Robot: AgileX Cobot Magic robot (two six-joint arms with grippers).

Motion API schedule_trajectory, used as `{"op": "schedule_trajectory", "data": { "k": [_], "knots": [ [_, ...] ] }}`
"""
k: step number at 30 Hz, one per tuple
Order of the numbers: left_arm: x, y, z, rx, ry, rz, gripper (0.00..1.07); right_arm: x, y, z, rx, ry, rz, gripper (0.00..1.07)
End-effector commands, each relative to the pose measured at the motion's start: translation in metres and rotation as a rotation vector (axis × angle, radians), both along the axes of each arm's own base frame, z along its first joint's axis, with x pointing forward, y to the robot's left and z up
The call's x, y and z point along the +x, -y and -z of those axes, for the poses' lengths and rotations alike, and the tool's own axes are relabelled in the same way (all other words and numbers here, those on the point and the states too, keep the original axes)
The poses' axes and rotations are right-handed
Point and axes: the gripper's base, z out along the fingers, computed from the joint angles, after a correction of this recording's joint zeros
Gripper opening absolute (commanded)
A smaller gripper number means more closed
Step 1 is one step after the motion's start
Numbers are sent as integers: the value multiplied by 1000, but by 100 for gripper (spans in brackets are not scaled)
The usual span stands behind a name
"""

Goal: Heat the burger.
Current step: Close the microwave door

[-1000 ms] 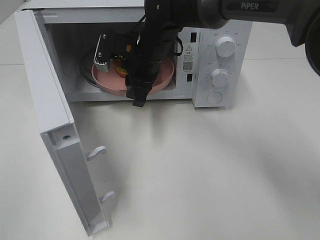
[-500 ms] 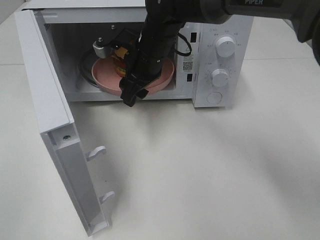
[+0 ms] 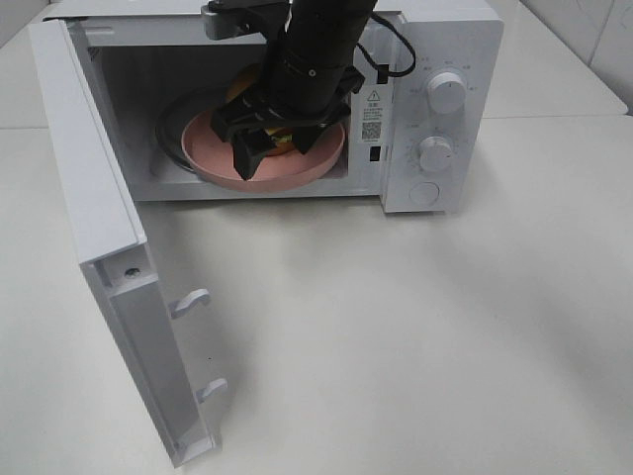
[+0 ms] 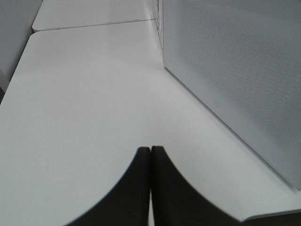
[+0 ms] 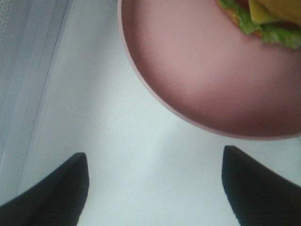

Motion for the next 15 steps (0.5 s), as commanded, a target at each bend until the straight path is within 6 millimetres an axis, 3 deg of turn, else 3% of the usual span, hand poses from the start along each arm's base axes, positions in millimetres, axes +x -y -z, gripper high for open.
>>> {"op": "schedule_trajectory", "data": {
  "k": [1, 15],
  "knots": [
    [-3, 0, 0, -6, 33, 2, 0, -4, 2, -9, 6, -36, 61, 75],
    [-3, 0, 0, -6, 33, 2, 0, -21, 15, -10, -127, -199, 73, 75]
  ]
}}
